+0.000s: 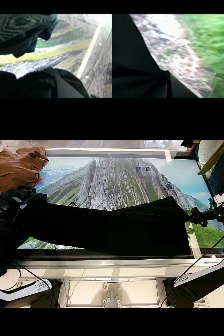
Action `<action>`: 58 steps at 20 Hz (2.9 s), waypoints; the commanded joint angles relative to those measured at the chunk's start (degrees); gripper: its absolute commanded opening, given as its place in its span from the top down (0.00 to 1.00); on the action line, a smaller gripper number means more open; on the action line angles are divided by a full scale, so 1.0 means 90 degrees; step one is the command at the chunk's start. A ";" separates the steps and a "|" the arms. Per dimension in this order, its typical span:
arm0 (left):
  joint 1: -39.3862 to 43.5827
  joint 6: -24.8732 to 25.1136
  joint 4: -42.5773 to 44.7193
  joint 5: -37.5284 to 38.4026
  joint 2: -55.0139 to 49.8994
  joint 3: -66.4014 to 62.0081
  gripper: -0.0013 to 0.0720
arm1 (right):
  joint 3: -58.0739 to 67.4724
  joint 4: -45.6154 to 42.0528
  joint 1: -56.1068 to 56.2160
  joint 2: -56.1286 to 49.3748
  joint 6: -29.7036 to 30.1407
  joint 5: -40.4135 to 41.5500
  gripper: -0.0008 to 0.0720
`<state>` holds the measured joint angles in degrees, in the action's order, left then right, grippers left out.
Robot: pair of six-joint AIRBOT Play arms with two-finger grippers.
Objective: Fold the clothes and pants, and hang the long-sleeved shirts on hangers.
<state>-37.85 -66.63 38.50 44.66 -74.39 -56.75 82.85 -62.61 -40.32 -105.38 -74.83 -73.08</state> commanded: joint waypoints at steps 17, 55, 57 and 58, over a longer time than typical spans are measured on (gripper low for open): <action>-0.1103 -0.1100 0.2285 0.2222 0.1202 0.0826 0.04 | -0.0408 -0.0102 -0.0583 0.2266 0.0432 -0.0673 0.59; -0.1088 0.3881 -0.3189 -0.0214 0.0447 0.2878 0.95 | -0.1571 0.0913 0.0316 0.3575 0.0709 -0.1134 0.59; -0.1100 0.3728 -0.3186 -0.0049 0.0449 0.2878 0.95 | -0.1605 0.0500 0.0306 0.3577 0.0709 -0.1224 0.59; -0.1100 0.3728 -0.3143 0.0061 0.0457 0.2878 0.95 | -0.1683 0.0231 0.0262 0.3577 0.0714 -0.1343 0.59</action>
<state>-47.94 -31.88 9.87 43.27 -70.24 -30.61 68.38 -55.61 -37.63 -73.23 -68.42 -83.31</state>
